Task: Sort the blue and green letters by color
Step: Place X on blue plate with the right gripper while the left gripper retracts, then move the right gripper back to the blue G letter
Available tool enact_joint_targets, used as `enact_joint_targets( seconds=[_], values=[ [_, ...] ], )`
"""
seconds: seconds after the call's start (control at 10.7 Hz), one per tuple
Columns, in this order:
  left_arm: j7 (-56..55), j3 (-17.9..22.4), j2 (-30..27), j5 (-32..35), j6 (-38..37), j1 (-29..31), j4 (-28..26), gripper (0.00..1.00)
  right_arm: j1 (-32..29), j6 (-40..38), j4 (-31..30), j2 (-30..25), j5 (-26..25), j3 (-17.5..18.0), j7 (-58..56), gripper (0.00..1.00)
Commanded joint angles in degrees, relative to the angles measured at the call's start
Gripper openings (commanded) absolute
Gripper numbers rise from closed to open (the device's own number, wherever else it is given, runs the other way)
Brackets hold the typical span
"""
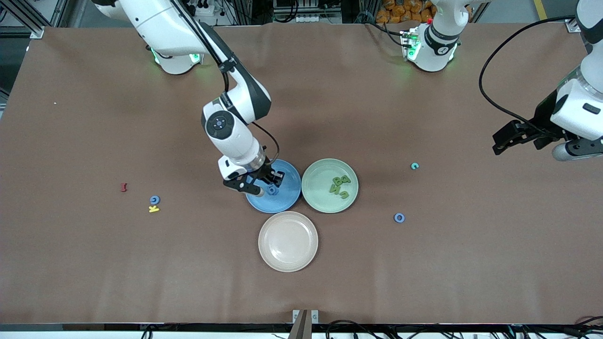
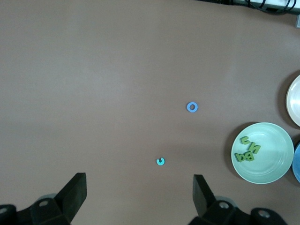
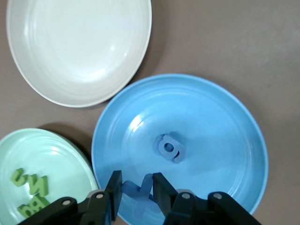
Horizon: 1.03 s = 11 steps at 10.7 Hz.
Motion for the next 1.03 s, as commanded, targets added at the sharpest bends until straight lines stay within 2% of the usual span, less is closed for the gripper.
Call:
enact_joint_targets(
  seconds=[0.0,0.09,0.47,0.65,0.93],
  values=[
    [3.10,-0.35,-0.50,-0.67,-2.11,0.10,-0.39,1.00,-0.03,-0.50,2.14,3.30,-1.64,0.22,0.54,0.20],
    [4.08,-0.35,-0.59,-0.67,-2.29,0.10,-0.47,1.00,-0.03,-0.59,2.14,3.56,-1.57,0.22,0.80,0.99],
    [4.17,-0.44,-0.50,-0.67,-2.30,0.01,-0.39,1.00,-2.48,-2.95,2.49,2.08,-2.09,-0.05,-2.61,1.00],
    [4.26,-0.44,-0.15,-0.67,-2.30,-0.08,-0.39,1.00,-7.04,-9.35,2.23,-0.73,-3.31,-0.05,-7.34,1.00],
    [4.44,-0.44,0.02,-0.67,-2.30,-0.08,-0.39,1.00,-15.13,-13.94,1.87,-2.49,-7.27,0.13,-20.25,1.00]
  ],
)
